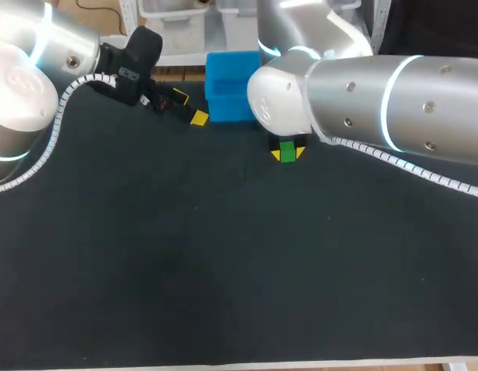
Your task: Use the left arm to pick the red cube and place it into the blue plastic box first, then use the right arm to grasp the green cube and put it into the same blue plastic box after the first action is fully finished.
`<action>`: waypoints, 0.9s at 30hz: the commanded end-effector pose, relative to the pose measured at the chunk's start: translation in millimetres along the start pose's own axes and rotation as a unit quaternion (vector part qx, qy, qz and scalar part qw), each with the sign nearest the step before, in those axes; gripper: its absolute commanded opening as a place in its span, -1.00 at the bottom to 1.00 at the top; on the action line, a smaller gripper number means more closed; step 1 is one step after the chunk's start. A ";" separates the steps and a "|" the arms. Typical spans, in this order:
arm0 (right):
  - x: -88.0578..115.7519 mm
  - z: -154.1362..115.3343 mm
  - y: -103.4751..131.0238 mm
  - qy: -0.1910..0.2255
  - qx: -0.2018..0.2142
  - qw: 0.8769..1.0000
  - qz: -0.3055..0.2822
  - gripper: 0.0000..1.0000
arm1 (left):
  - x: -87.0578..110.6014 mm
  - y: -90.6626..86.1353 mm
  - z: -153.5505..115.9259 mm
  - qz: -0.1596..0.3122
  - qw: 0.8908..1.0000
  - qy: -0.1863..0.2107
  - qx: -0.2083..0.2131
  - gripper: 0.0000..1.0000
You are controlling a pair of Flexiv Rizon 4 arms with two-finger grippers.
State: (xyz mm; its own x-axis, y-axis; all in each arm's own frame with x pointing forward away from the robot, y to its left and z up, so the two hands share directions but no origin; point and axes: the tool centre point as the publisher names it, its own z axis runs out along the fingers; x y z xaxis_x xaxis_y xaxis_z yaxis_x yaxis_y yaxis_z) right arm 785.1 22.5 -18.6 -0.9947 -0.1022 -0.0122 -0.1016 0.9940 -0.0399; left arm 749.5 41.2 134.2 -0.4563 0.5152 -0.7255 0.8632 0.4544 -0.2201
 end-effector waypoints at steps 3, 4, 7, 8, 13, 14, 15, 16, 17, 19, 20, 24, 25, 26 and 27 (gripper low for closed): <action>3.2 -10.7 -4.0 -0.001 0.002 1.000 0.005 -1.00 | 1.2 0.8 -0.3 0.002 1.000 -0.002 0.001 1.00; 3.0 -14.5 -4.9 -0.003 0.001 1.000 0.006 -1.00 | 1.2 0.8 -0.3 0.002 1.000 -0.002 0.001 1.00; 1.2 -25.8 -8.4 -0.005 0.003 1.000 0.007 -1.00 | 1.2 0.8 -0.3 0.002 1.000 -0.002 0.001 1.00; 0.4 -30.2 -9.6 -0.006 0.005 1.000 0.007 -1.00 | 1.2 0.8 -0.3 0.002 1.000 -0.002 0.001 1.00; -2.7 -55.5 -14.3 -0.021 0.006 1.000 0.007 -1.00 | 1.2 0.8 -0.3 0.002 1.000 -0.002 0.001 1.00; -3.4 -60.9 -15.4 -0.024 0.006 1.000 0.007 -1.00 | 1.2 0.8 -0.3 0.002 1.000 -0.002 0.001 1.00; -3.9 -66.3 -16.3 -0.030 0.005 1.000 0.007 -1.00 | 1.2 0.8 -0.3 0.002 1.000 -0.002 0.001 1.00; -4.4 -71.1 -17.1 -0.031 0.005 0.999 0.007 -1.00 | 1.2 0.8 -0.3 0.002 1.000 -0.002 0.001 1.00; -5.0 -75.9 -17.8 -0.034 0.004 0.999 0.007 -1.00 | 1.2 0.8 -0.3 0.002 1.000 -0.002 0.001 1.00; -5.8 -85.5 -19.0 -0.042 0.003 0.999 0.007 -1.00 | 1.2 0.8 -0.3 0.002 1.000 -0.002 0.001 1.00; -6.2 -89.2 -19.4 -0.042 0.003 0.999 0.006 -1.00 | 1.2 0.8 -0.3 0.002 1.000 -0.002 0.001 1.00; -7.1 -103.6 -20.9 -0.050 0.003 0.999 0.006 -1.00 | 1.2 0.8 -0.3 0.002 1.000 -0.002 0.001 1.00; -7.3 -106.5 -21.1 -0.053 0.001 0.999 0.006 -1.00 | 1.2 0.8 -0.3 0.002 1.000 -0.002 0.001 1.00; -7.6 -109.2 -21.1 -0.055 0.000 0.998 0.006 -1.00 | 1.2 0.8 -0.3 0.002 1.000 -0.002 0.001 1.00; -8.1 -111.2 -21.2 -0.057 -0.001 0.998 0.005 -1.00 | 1.2 0.8 -0.3 0.002 1.000 -0.002 0.001 1.00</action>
State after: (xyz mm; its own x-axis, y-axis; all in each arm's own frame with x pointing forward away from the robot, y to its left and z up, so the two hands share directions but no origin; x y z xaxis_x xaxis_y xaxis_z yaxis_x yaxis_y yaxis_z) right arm 803.3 11.2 88.1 -0.9905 -0.0954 -0.0992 -0.0915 0.9949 -0.0434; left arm 749.5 41.2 134.3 -0.4563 0.5152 -0.7255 0.8632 0.4544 -0.2202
